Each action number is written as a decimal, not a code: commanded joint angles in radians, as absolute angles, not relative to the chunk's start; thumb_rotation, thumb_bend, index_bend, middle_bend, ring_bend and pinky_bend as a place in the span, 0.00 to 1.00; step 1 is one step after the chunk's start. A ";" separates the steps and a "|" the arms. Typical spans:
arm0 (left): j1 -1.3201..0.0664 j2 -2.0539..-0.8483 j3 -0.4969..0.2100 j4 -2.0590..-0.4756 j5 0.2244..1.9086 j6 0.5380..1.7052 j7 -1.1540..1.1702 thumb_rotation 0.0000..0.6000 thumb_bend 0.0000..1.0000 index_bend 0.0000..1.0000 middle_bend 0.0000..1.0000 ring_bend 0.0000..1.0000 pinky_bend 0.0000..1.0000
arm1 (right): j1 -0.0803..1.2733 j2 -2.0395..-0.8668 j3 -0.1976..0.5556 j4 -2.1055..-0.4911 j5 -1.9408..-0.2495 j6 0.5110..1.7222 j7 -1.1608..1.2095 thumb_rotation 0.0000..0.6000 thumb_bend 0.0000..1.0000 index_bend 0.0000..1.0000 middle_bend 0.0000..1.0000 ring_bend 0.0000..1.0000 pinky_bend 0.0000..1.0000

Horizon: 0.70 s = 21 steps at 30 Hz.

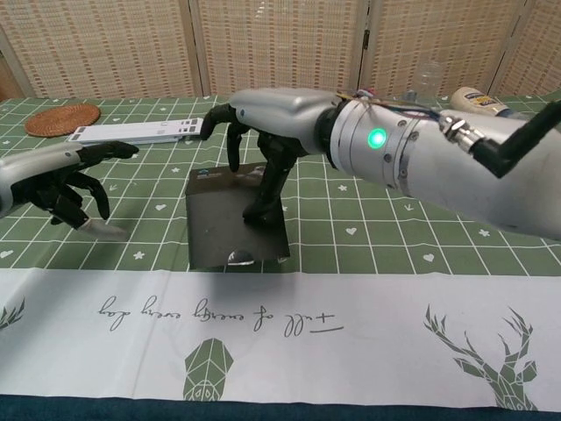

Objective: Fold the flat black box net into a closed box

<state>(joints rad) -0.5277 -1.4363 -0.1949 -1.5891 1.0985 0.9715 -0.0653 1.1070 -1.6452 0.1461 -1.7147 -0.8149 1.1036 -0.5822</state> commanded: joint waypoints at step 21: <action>-0.490 -1.298 -0.206 -1.629 1.158 0.950 -0.256 1.00 0.07 0.00 0.00 0.46 0.80 | 0.976 -1.890 0.086 -1.354 -1.162 1.197 -0.523 1.00 0.29 0.34 0.39 0.77 1.00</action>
<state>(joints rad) -0.4896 -1.2993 -0.2066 -1.6282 1.1571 0.9501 -0.2556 0.9846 -1.8815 0.0896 -1.3638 -1.1488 1.1962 -0.5252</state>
